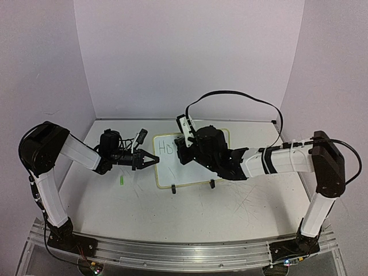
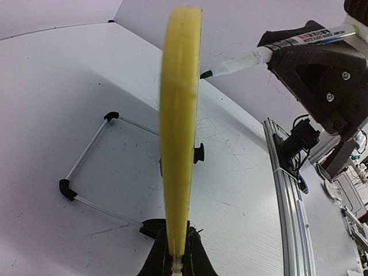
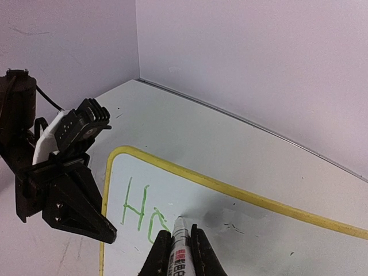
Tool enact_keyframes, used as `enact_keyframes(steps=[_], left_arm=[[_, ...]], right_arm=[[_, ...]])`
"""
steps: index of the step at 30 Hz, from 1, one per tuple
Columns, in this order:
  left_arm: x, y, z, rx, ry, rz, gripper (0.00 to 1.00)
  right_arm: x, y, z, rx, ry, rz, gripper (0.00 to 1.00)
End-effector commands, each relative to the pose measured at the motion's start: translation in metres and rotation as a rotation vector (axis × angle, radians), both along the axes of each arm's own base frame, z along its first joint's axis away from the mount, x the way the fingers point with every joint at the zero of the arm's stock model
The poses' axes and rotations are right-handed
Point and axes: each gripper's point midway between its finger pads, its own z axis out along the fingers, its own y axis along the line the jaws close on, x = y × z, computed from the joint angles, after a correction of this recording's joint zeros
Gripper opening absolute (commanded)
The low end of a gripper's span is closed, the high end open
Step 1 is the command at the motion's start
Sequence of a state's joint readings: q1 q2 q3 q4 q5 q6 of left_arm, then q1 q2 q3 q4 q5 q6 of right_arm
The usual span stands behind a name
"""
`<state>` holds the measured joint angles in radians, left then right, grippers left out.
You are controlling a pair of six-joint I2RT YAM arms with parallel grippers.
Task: Write a sentence on the whiteboard
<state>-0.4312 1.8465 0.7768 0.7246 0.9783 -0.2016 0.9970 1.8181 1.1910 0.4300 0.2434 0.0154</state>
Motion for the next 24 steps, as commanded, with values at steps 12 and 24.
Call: enact_keyframes(steps=[12,24], left_arm=[[0.007,0.001,0.004,0.015,-0.041,0.026,0.0],[0.007,0.001,0.004,0.016,-0.043,0.029,0.0]], right_arm=[[0.01,-0.003,0.001,-0.015,-0.011,-0.047,0.0],[0.004,-0.007,-0.013,-0.021,0.029,-0.048,0.0]])
